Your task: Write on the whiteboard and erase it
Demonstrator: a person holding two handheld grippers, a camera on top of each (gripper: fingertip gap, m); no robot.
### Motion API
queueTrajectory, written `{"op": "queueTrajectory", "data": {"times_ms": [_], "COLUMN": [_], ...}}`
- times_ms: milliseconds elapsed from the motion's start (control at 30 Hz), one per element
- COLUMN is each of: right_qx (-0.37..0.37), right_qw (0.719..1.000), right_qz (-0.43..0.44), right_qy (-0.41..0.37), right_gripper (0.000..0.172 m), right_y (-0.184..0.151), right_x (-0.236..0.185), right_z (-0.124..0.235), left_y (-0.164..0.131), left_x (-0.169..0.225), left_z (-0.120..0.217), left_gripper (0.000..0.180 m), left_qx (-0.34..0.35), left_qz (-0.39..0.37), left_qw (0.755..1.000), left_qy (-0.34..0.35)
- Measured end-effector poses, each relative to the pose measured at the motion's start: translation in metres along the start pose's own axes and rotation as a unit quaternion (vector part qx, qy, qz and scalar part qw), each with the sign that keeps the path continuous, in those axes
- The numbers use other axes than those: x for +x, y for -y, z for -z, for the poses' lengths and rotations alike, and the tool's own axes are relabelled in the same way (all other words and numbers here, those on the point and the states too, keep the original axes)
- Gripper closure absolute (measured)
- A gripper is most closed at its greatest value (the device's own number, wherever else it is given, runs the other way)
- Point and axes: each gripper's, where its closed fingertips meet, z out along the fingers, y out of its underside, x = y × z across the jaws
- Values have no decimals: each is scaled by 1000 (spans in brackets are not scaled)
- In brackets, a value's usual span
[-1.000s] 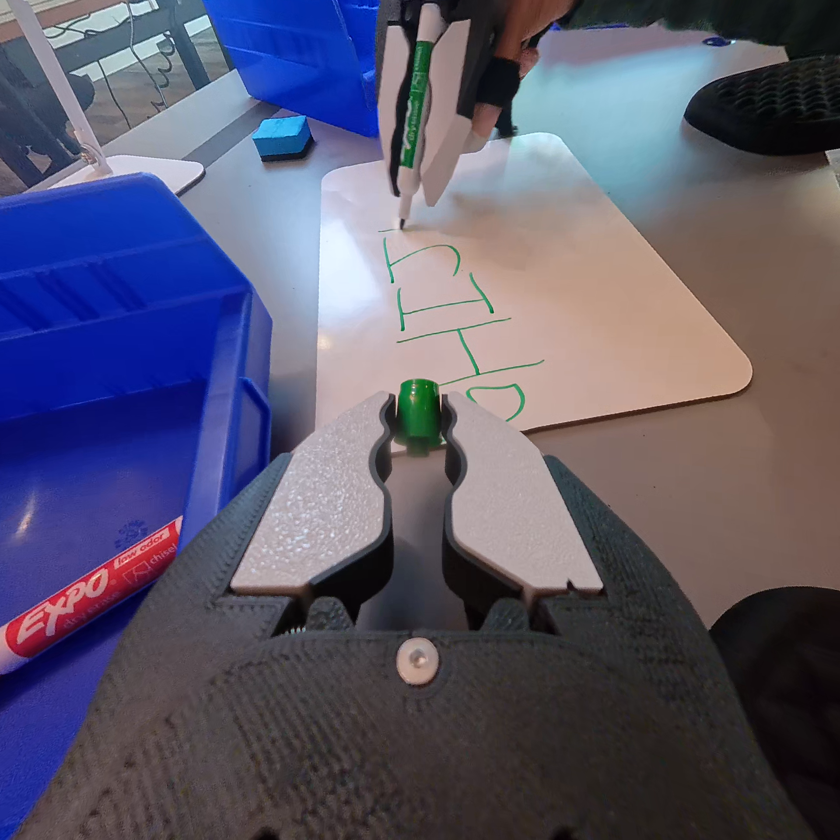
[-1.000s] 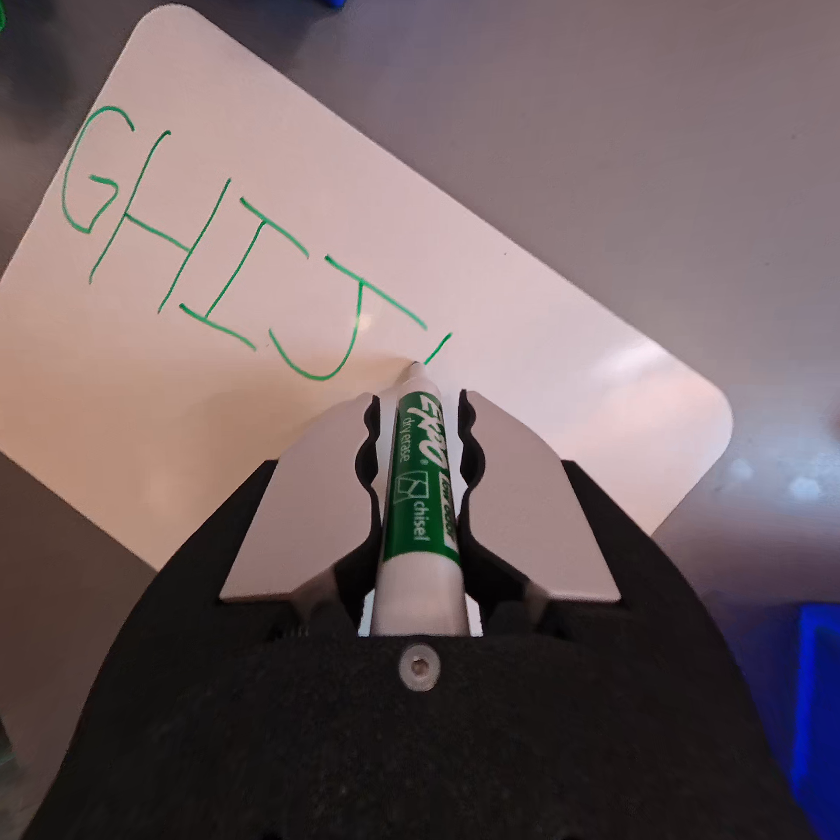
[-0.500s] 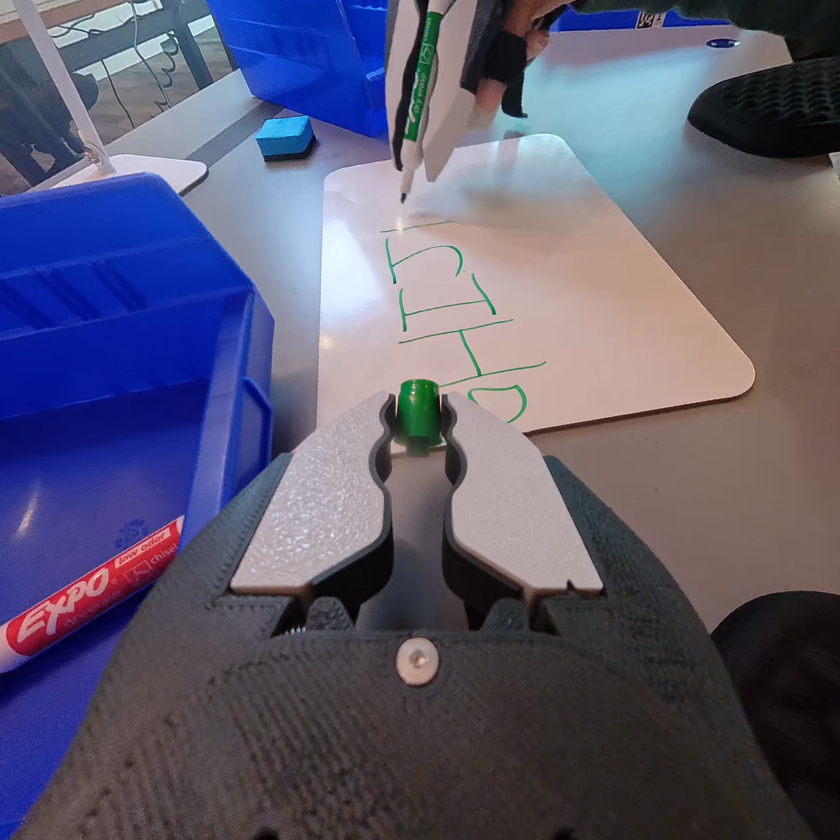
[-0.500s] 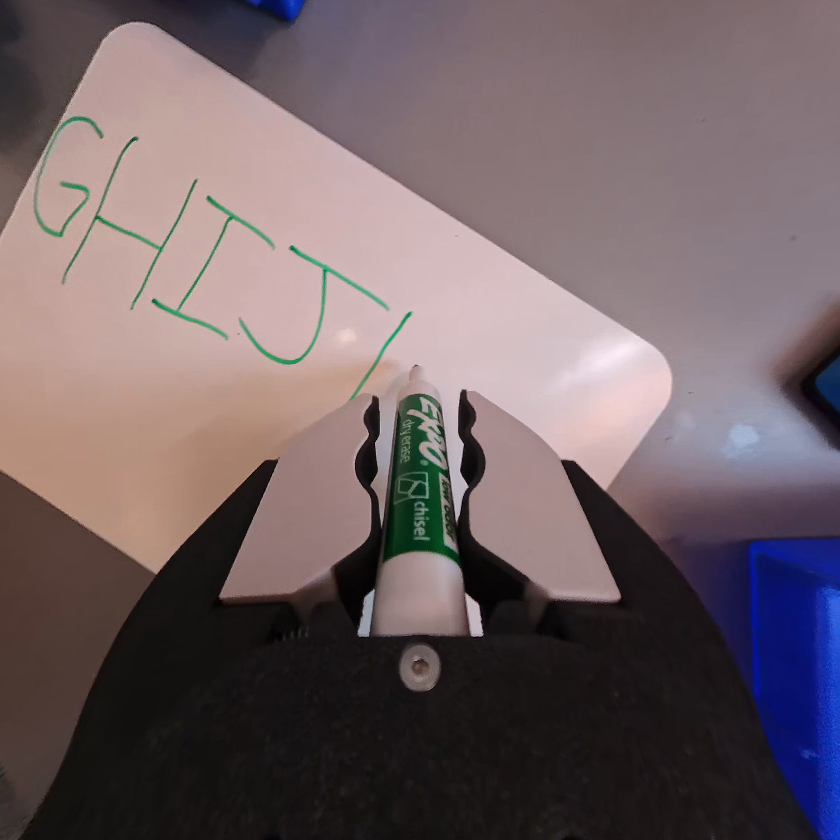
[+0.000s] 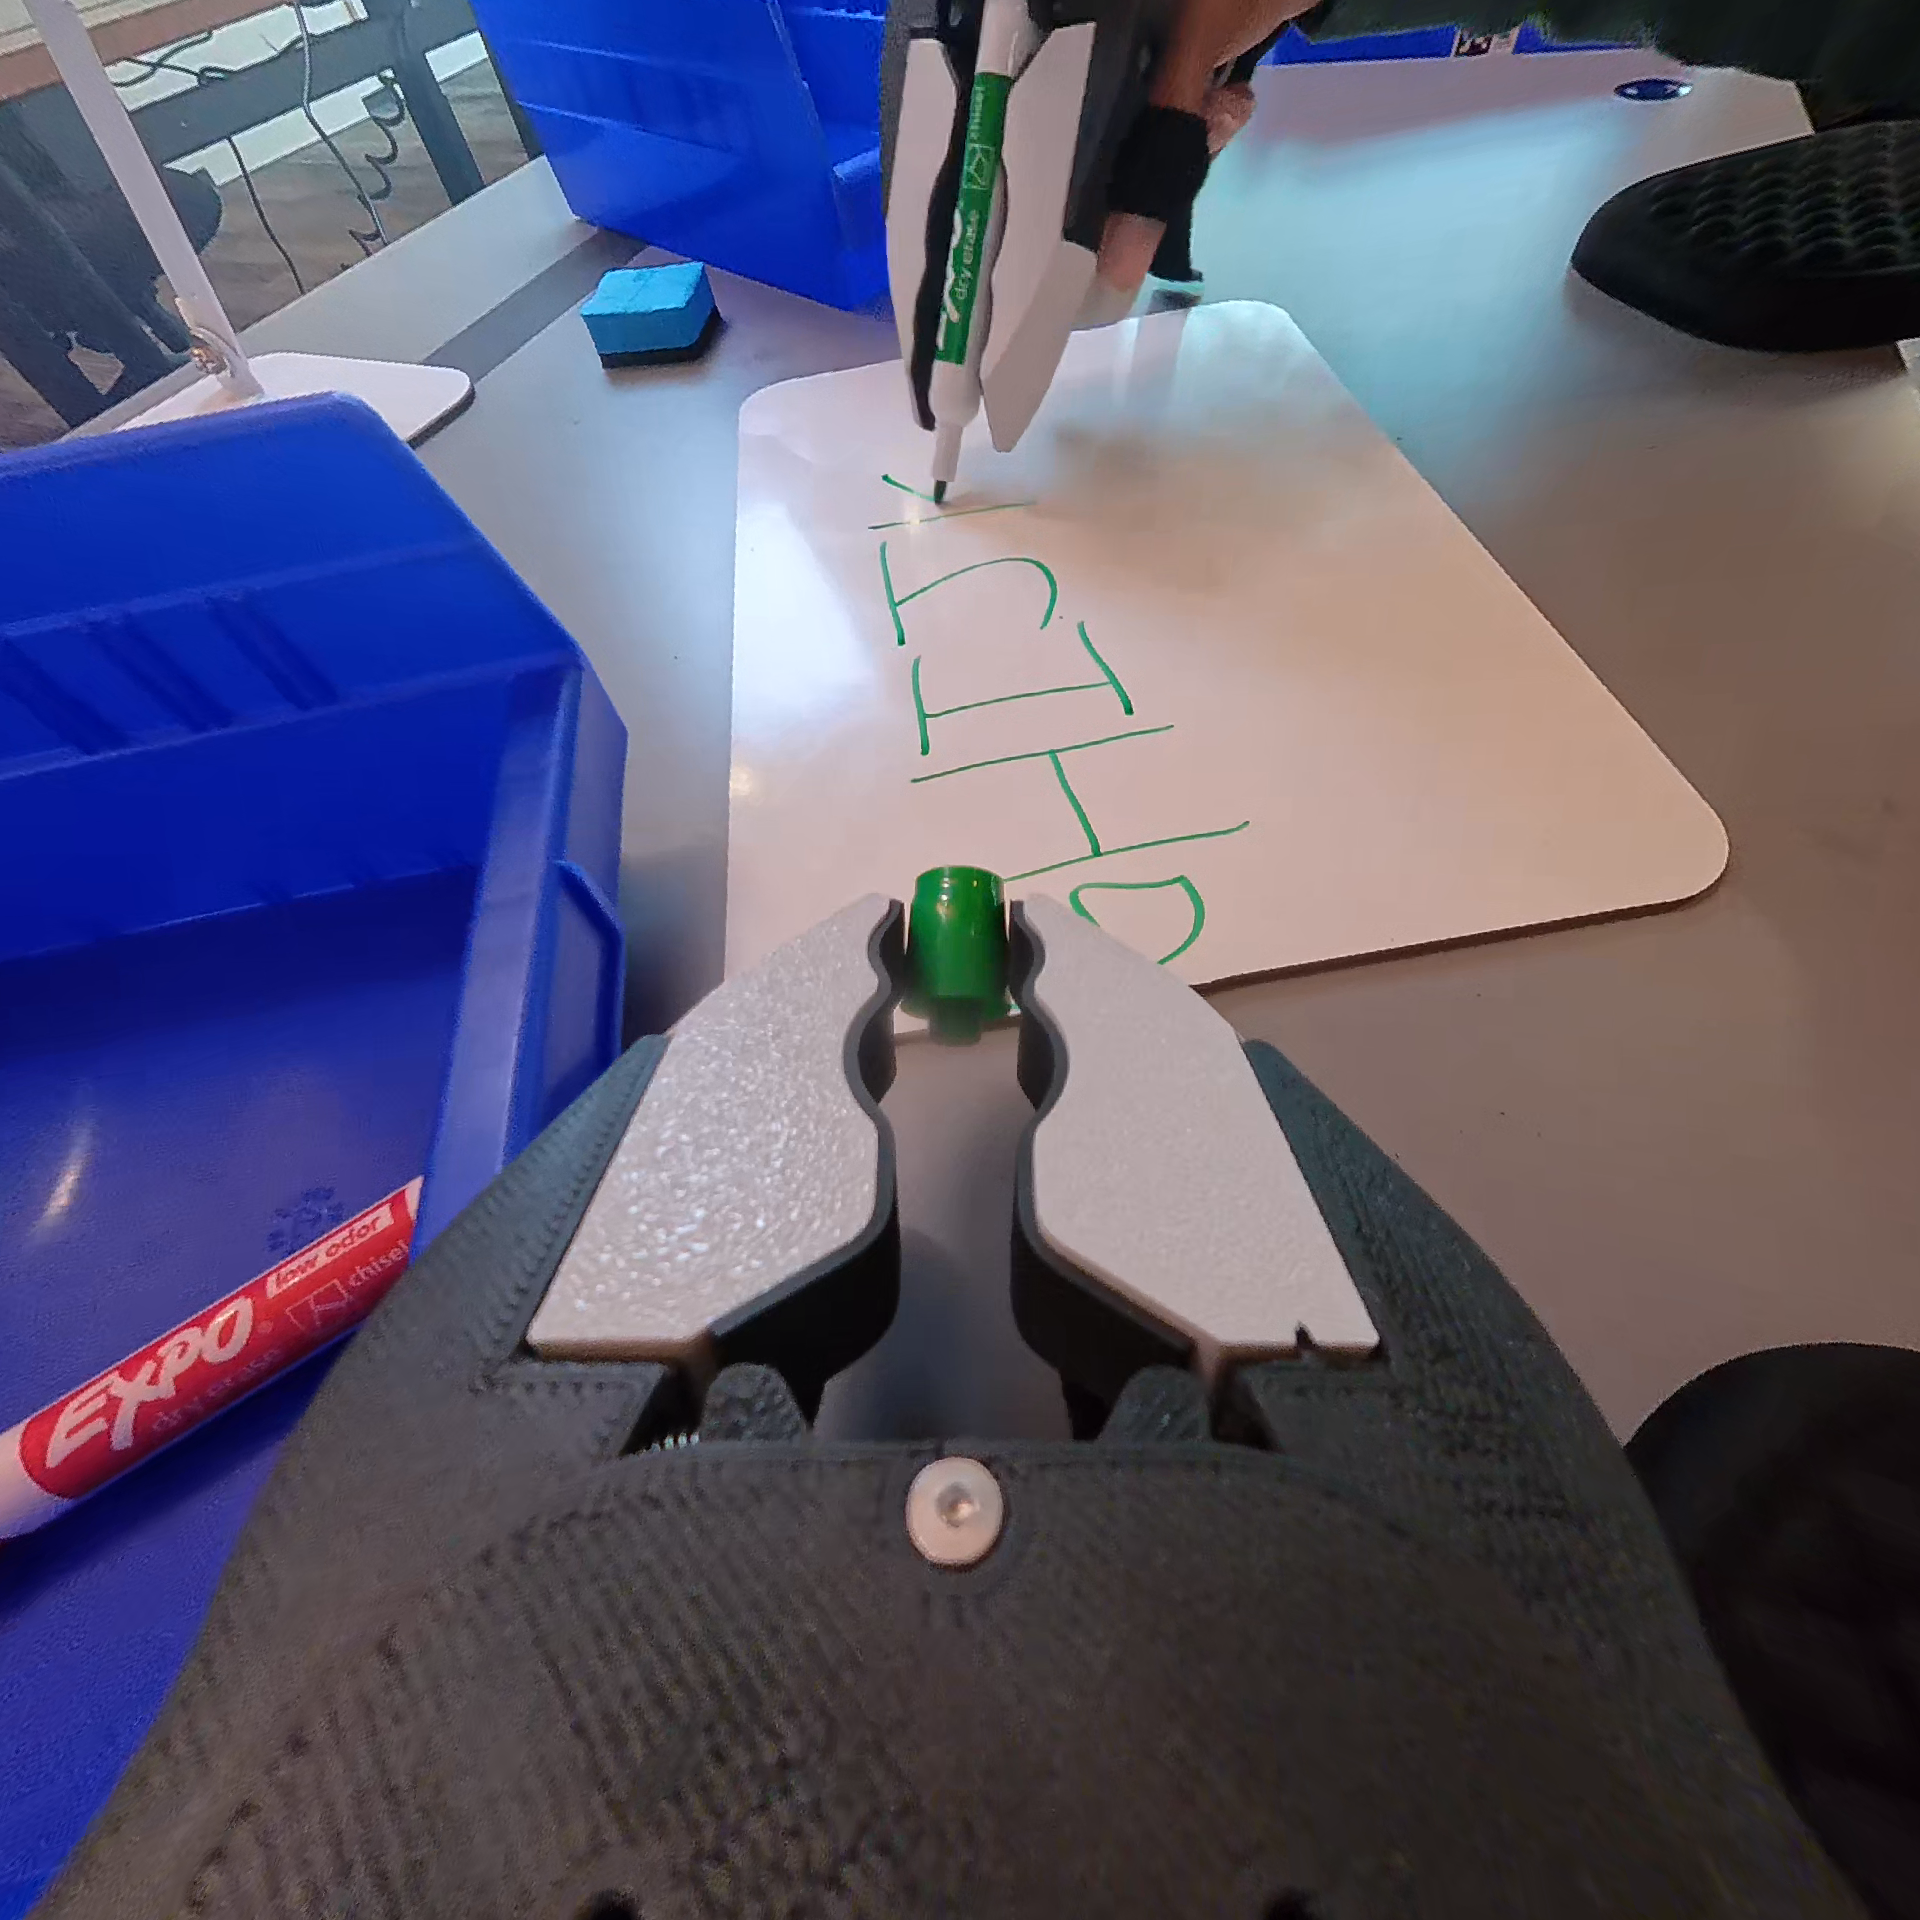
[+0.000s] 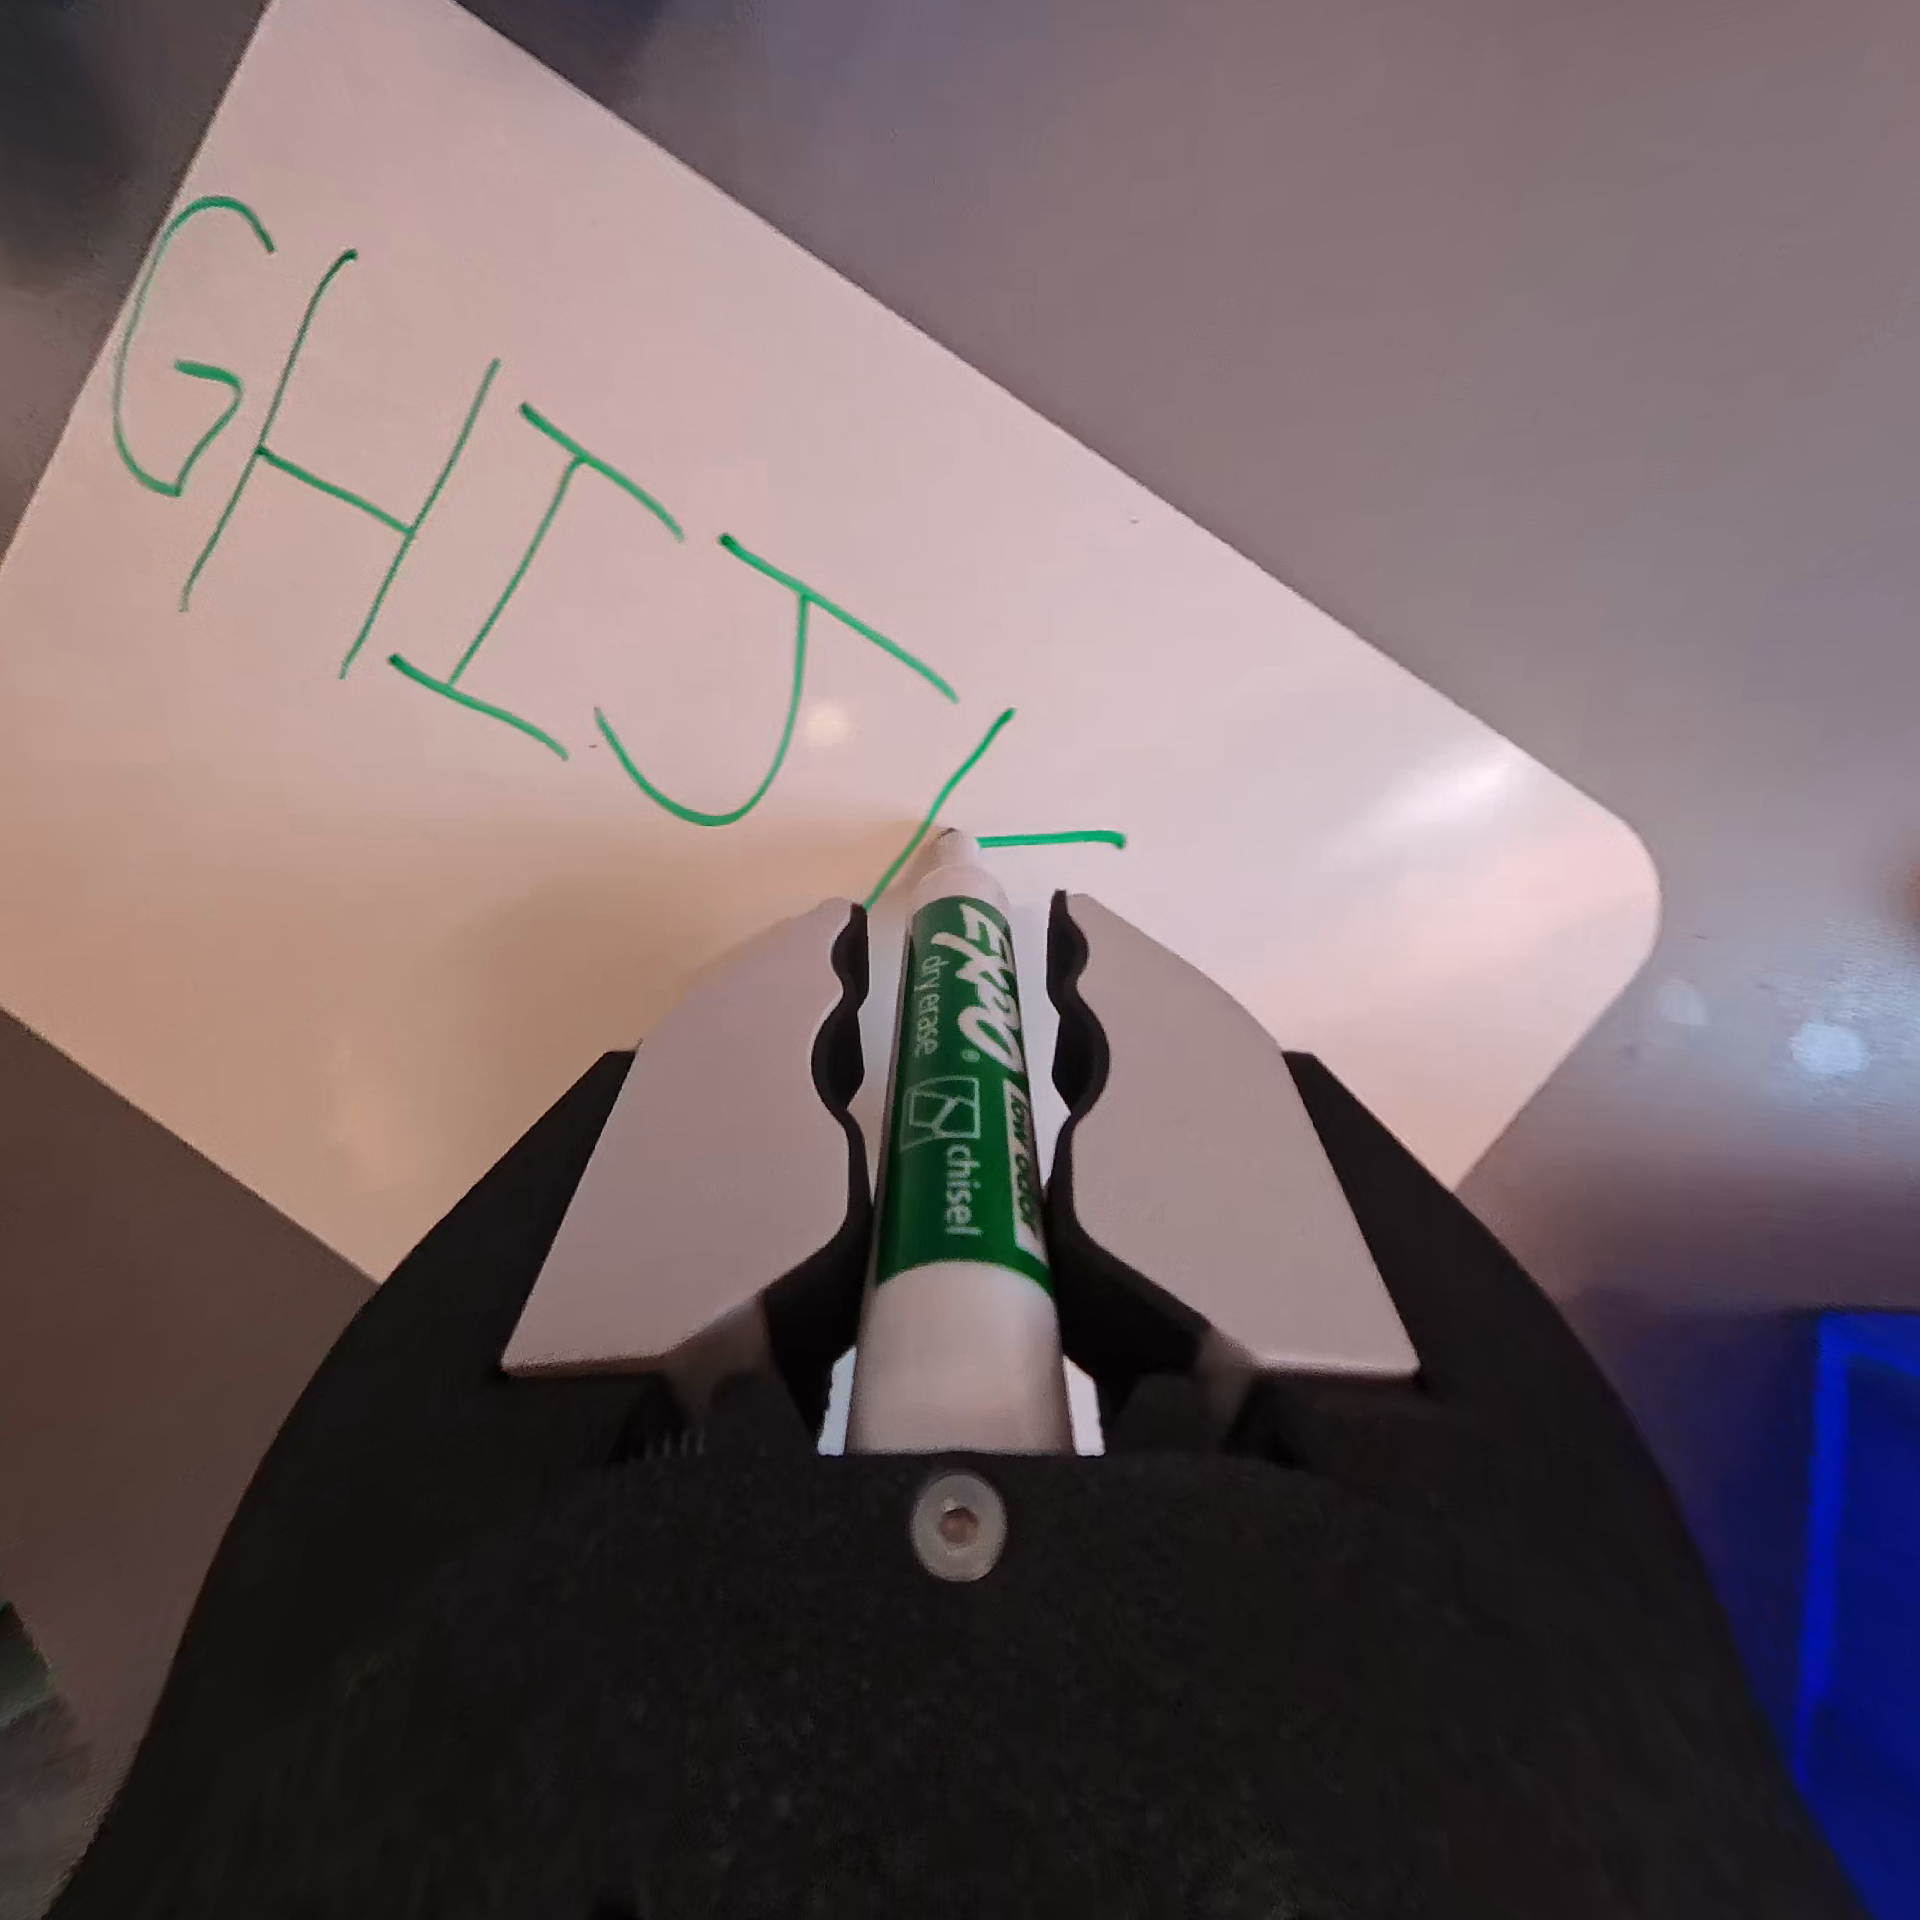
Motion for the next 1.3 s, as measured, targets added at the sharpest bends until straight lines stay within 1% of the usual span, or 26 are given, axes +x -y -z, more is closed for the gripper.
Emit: {"op": "queueTrajectory", "data": {"times_ms": [133,600,767,900,933,1067,1300], "right_qx": [-3,2,-4,-3,-1,13,20], "right_qw": [1000,1000,1000,999,999,999,999], "right_qz": [15,8,-9,-28,-30,-30,-32], "right_qy": [4,5,-11,-21,-21,-17,-36], "right_gripper": [135,135,137,135,138,137,137], "right_y": [0,-2,-17,-31,-31,-25,-12], "right_x": [-13,-12,0,9,9,9,30], "right_z": [-1,-1,9,17,18,19,22], "left_y": [0,0,0,0,0,0,0], "left_x": [0,1,1,1,1,1,1], "left_z": [0,0,0,0,0,0,0], "left_gripper": [162,161,161,161,161,162,161], "left_qx": [-1,-1,-1,-2,-1,-2,0], "left_qz": [0,0,0,2,2,1,3], "left_qw": [1000,1000,1000,1000,1000,1000,1000], "left_qy": [1,0,0,0,0,3,1]}}
